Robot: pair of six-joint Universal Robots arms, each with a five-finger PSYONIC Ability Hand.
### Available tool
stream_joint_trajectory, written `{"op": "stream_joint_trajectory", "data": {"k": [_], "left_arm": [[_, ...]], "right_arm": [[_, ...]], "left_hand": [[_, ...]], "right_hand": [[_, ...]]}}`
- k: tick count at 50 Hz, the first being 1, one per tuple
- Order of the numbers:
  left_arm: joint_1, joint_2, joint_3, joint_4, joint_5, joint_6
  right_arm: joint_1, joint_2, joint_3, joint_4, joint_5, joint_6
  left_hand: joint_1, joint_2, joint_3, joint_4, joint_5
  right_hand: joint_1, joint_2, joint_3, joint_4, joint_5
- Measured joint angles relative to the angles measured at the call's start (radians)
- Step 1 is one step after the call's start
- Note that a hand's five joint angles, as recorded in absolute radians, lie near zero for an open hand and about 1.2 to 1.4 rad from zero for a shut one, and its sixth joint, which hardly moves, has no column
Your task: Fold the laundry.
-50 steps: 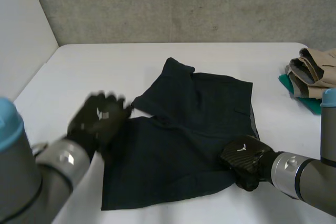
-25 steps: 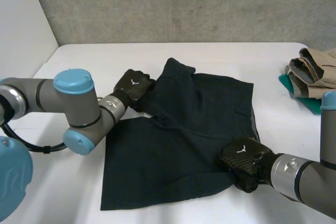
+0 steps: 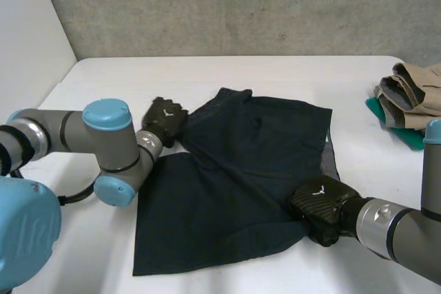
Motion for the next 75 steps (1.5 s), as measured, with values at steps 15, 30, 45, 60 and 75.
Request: {"op": "stream_joint_trajectory", "data": {"k": [15, 30, 45, 60, 75], "left_arm": [[-0.091, 0.139, -0.168, -0.003, -0.221, 0.117], [-0.104, 0.326, -0.289, -0.012, -0.219, 0.008], [-0.142, 0.761, -0.716, -0.162, -0.189, -0.243], [-0.203, 0.816, -0.922, -0.315, -0.166, -0.355], [-0.212, 0.707, -0.918, -0.119, -0.198, -0.351]], "right_arm": [[0.001, 0.0, 0.0, -0.029, 0.0, 0.075], [0.002, -0.001, 0.003, -0.083, 0.001, 0.112], [0.017, 0.004, -0.07, -0.113, 0.011, 0.239], [0.017, 0.013, -0.09, -0.146, 0.025, 0.29], [0.018, 0.012, -0.087, -0.154, 0.025, 0.317]], "left_hand": [[0.0, -0.003, -0.001, -0.001, -0.001], [-0.743, -0.805, -0.797, -0.815, -0.773], [-0.722, -0.775, -0.773, -0.778, -0.735], [-0.672, -0.729, -0.726, -0.731, -0.688], [-0.001, -0.038, -0.039, -0.045, -0.015]], "right_hand": [[0.0, 0.0, 0.0, 0.0, 0.0], [0.0, 0.0, 0.0, 0.0, 0.0], [0.009, 0.0, 0.0, 0.001, 0.0], [0.009, 0.0, 0.0, 0.001, 0.0], [0.009, 0.0, 0.0, 0.001, 0.0]]}}
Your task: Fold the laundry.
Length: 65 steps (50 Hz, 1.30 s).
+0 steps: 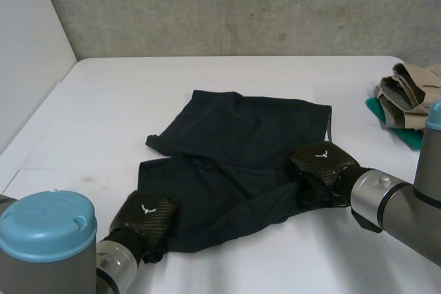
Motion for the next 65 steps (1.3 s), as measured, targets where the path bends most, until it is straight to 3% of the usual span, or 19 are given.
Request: {"op": "stream_joint_trajectory", "data": {"k": [3, 4, 6, 14, 28, 41, 46, 47, 50, 53, 60, 65], "left_arm": [[-0.004, -0.001, 0.004, 0.028, -0.01, 0.003], [-0.005, 0.001, 0.005, 0.035, -0.012, 0.005], [-0.006, 0.006, 0.011, 0.045, -0.015, 0.009], [0.023, 0.04, 0.052, 0.051, -0.018, 0.018], [0.075, 0.069, 0.094, 0.049, -0.013, 0.065], [0.078, 0.066, 0.122, 0.046, -0.015, 0.068], [0.075, 0.067, 0.121, 0.044, -0.015, 0.068], [0.074, 0.07, 0.118, 0.041, -0.015, 0.068], [0.071, 0.078, 0.111, 0.032, -0.014, 0.068], [0.068, 0.096, 0.1, 0.007, -0.012, 0.072], [0.052, 0.173, 0.065, -0.128, -0.004, 0.129], [0.025, 0.225, 0.041, -0.253, -0.002, 0.194]], "right_arm": [[0.0, -0.002, 0.0, 0.004, 0.002, 0.003], [0.0, -0.004, 0.0, 0.007, 0.002, 0.003], [-0.001, -0.009, 0.002, 0.016, 0.003, 0.001], [-0.013, -0.069, 0.031, 0.106, -0.001, -0.024], [-0.093, -0.089, 0.124, 0.128, 0.0, -0.161], [-0.124, -0.105, 0.211, 0.079, 0.0, -0.171], [-0.126, -0.094, 0.238, 0.013, 0.001, -0.161], [-0.126, -0.088, 0.242, -0.001, 0.002, -0.16], [-0.128, -0.083, 0.242, -0.012, 0.001, -0.163], [-0.13, -0.101, 0.239, -0.008, 0.002, -0.169], [-0.136, -0.256, 0.215, 0.137, 0.004, -0.237], [-0.17, -0.369, 0.205, 0.39, 0.005, -0.393]], "left_hand": [[0.003, 0.038, 0.035, 0.042, 0.023], [0.003, 0.039, 0.036, 0.044, 0.023], [0.003, 0.039, 0.036, 0.044, 0.023], [0.003, 0.039, 0.036, 0.044, 0.023], [0.003, 0.039, 0.04, 0.045, 0.023], [0.003, 0.041, 0.04, 0.045, 0.023], [0.003, 0.041, 0.04, 0.045, 0.023], [0.003, 0.041, 0.04, 0.045, 0.023], [0.003, 0.041, 0.04, 0.045, 0.023], [0.003, 0.041, 0.04, 0.045, 0.023], [0.003, 0.041, 0.04, 0.045, 0.023], [0.003, 0.041, 0.04, 0.045, 0.023]], "right_hand": [[-0.144, -0.16, -0.169, -0.167, -0.148], [-0.308, -0.355, -0.367, -0.364, -0.337], [-0.452, -0.532, -0.547, -0.544, -0.524], [-0.548, -0.66, -0.683, -0.686, -0.669], [-0.548, -0.66, -0.683, -0.685, -0.669], [-0.54, -0.636, -0.654, -0.656, -0.634], [-0.403, -0.439, -0.461, -0.461, -0.465], [-0.206, -0.207, -0.227, -0.243, -0.265], [-0.043, -0.003, -0.024, -0.023, -0.04], [-0.043, 0.006, -0.008, 0.0, -0.018], [-0.043, 0.006, -0.008, 0.0, -0.009], [-0.043, 0.006, -0.008, 0.0, -0.007]]}}
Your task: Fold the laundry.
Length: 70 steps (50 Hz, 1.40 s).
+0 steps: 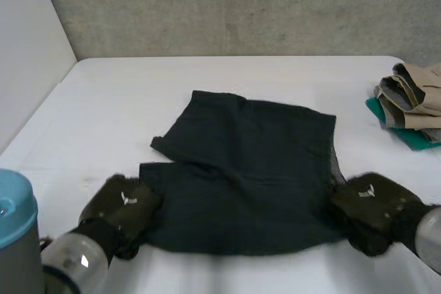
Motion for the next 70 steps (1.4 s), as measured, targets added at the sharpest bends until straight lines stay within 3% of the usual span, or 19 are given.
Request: {"op": "stream_joint_trajectory", "data": {"k": [5, 11, 21, 29, 34, 37, 41, 47, 48, 50, 52, 53, 54, 63, 70], "left_arm": [[-0.047, 0.027, -0.015, -0.108, 0.001, 0.035], [-0.071, -0.003, 0.004, -0.12, 0.0, 0.04], [-0.062, -0.196, 0.149, 0.048, -0.005, 0.038], [-0.047, -0.45, 0.435, 0.314, -0.007, 0.047], [-0.036, -0.641, 0.671, 0.484, -0.006, 0.114], [-0.02, -0.784, 0.845, 0.586, -0.005, 0.217], [0.004, -0.922, 1.007, 0.653, -0.005, 0.317], [0.022, -1.034, 1.123, 0.679, 0.003, 0.363], [0.026, -1.059, 1.138, 0.683, 0.015, 0.366], [0.026, -1.074, 1.138, 0.688, 0.033, 0.364], [0.026, -1.074, 1.138, 0.688, 0.033, 0.364], [0.025, -1.078, 1.13, 0.695, 0.045, 0.361], [0.021, -1.069, 1.099, 0.719, 0.063, 0.354], [0.0, -0.872, 0.854, 0.807, 0.07, 0.287], [-0.014, -0.678, 0.598, 0.794, 0.054, 0.165]], "right_arm": [[-0.098, -0.086, 0.027, 0.256, -0.005, -0.224], [-0.166, -0.098, 0.036, 0.28, -0.029, -0.31], [-0.107, 0.057, -0.041, 0.102, -0.032, -0.199], [-0.015, 0.268, -0.206, -0.133, 0.045, -0.059], [0.018, 0.375, -0.301, -0.319, 0.124, -0.016], [0.042, 0.46, -0.37, -0.46, 0.178, -0.012], [0.058, 0.561, -0.447, -0.582, 0.207, -0.018], [0.065, 0.676, -0.532, -0.665, 0.214, -0.023], [0.067, 0.719, -0.565, -0.695, 0.218, -0.022], [0.072, 0.748, -0.591, -0.718, 0.226, -0.021], [0.072, 0.748, -0.591, -0.718, 0.226, -0.021], [0.073, 0.754, -0.597, -0.724, 0.229, -0.021], [0.082, 0.771, -0.624, -0.754, 0.267, -0.013], [0.091, 0.595, -0.507, -0.697, 0.354, 0.111], [0.079, 0.425, -0.323, -0.5, 0.315, 0.293]], "left_hand": [[0.0, 0.0, 0.0, 0.0, 0.0], [0.0, 0.0, 0.0, 0.003, 0.0], [0.0, 0.0, 0.0, 0.003, 0.011], [0.0, 0.001, 0.003, 0.004, 0.012], [0.0, 0.001, 0.003, 0.004, 0.012], [0.0, 0.001, 0.003, 0.004, 0.012], [0.0, 0.001, 0.003, 0.004, 0.012], [0.0, 0.002, 0.003, 0.004, 0.012], [-0.263, -0.279, -0.271, -0.281, -0.243], [-0.36, -0.386, -0.355, -0.368, -0.326], [-0.36, -0.386, -0.355, -0.368, -0.326], [-0.738, -0.72, -0.706, -0.707, -0.663], [-0.941, -0.964, -0.952, -0.971, -0.927], [-0.941, -0.99, -0.977, -0.994, -0.946], [-0.941, -0.99, -0.977, -0.994, -0.946]], "right_hand": [[0.0, 0.0, 0.0, 0.0, 0.0], [0.0, 0.0, 0.0, 0.0, 0.0], [0.0, 0.0, 0.0, 0.0, 0.01], [0.007, 0.0, 0.0, 0.0, 0.015], [0.007, 0.0, 0.0, 0.0, 0.016], [0.007, 0.0, 0.0, 0.0, 0.016], [0.007, 0.0, 0.0, 0.0, 0.016], [0.006, -0.002, -0.001, 0.0, 0.016], [-0.231, -0.277, -0.275, -0.276, -0.233], [-0.515, -0.631, -0.626, -0.612, -0.561], [-0.515, -0.631, -0.626, -0.612, -0.561], [-0.64, -0.803, -0.791, -0.796, -0.761], [-0.748, -0.937, -0.951, -0.947, -0.919], [-0.754, -0.955, -0.967, -0.953, -0.925], [-0.754, -0.955, -0.967, -0.953, -0.925]]}}
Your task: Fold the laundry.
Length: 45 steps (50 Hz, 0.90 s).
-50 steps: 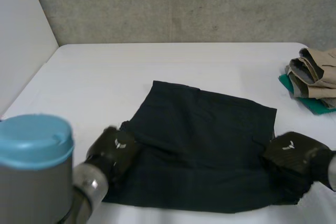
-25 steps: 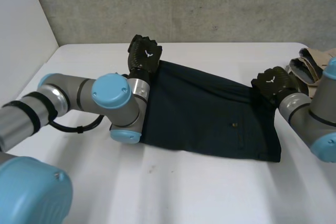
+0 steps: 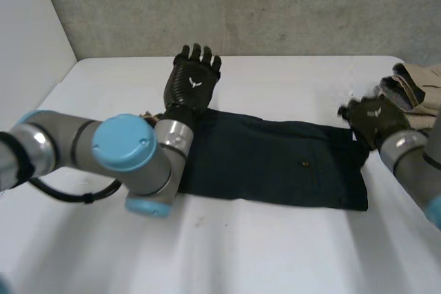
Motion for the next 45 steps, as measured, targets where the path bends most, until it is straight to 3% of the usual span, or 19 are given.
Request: {"op": "stream_joint_trajectory", "data": {"k": [7, 15, 16, 17, 18, 23, 24, 26, 38, 44, 45], "left_arm": [[-0.005, 0.142, -0.204, -0.03, -0.001, -0.161], [-0.009, 0.17, -0.276, -0.038, 0.001, -0.219], [-0.009, 0.168, -0.279, -0.038, 0.001, -0.22], [-0.008, 0.166, -0.279, -0.038, 0.001, -0.219], [-0.008, 0.165, -0.279, -0.038, 0.001, -0.219], [-0.006, 0.162, -0.278, -0.039, 0.0, -0.216], [-0.006, 0.163, -0.279, -0.041, -0.001, -0.214], [-0.005, 0.165, -0.28, -0.042, -0.001, -0.214], [0.004, 0.23, -0.328, -0.065, -0.003, -0.216], [0.024, 0.259, -0.355, -0.077, -0.003, -0.218], [0.036, 0.274, -0.366, -0.083, -0.003, -0.22]], "right_arm": [[-0.045, -0.061, 0.179, 0.022, -0.079, 0.084], [-0.078, -0.012, 0.251, -0.096, -0.095, 0.08], [-0.081, 0.01, 0.251, -0.124, -0.093, 0.074], [-0.082, 0.019, 0.251, -0.137, -0.092, 0.071], [-0.083, 0.026, 0.25, -0.147, -0.092, 0.069], [-0.1, 0.05, 0.248, -0.203, -0.093, 0.049], [-0.11, 0.045, 0.249, -0.215, -0.095, 0.037], [-0.115, 0.039, 0.25, -0.219, -0.096, 0.03], [-0.266, -0.123, 0.245, -0.137, -0.113, -0.297], [-0.203, -0.132, 0.191, -0.129, -0.159, -0.413], [-0.136, -0.131, 0.157, -0.131, -0.196, -0.448]], "left_hand": [[0.0, 0.0, 0.0, 0.0, 0.0], [0.0, 0.0, 0.0, 0.0, 0.0], [0.0, 0.0, 0.0, 0.0, 0.0], [0.0, 0.0, 0.0, 0.0, 0.0], [0.0, 0.0, 0.0, 0.0, 0.0], [0.0, 0.0, 0.0, 0.0, 0.0], [0.0, 0.0, 0.0, 0.0, 0.0], [0.0, 0.0, 0.0, 0.0, 0.0], [0.0, 0.0, 0.0, 0.0, 0.0], [0.0, 0.0, 0.0, 0.0, 0.0], [0.0, 0.0, 0.0, 0.0, 0.0]], "right_hand": [[0.0, 0.0, 0.0, 0.0, 0.0], [0.006, 0.012, 0.016, 0.006, 0.007], [0.25, 0.316, 0.321, 0.302, 0.295], [0.25, 0.316, 0.321, 0.302, 0.295], [0.421, 0.57, 0.565, 0.545, 0.517], [0.421, 0.57, 0.565, 0.545, 0.517], [0.545, 0.923, 0.948, 0.949, 0.844], [0.545, 0.923, 0.948, 0.949, 0.844], [0.545, 0.925, 0.948, 0.953, 0.904], [0.545, 0.939, 0.95, 0.953, 0.904], [0.545, 0.946, 0.96, 0.953, 0.904]]}}
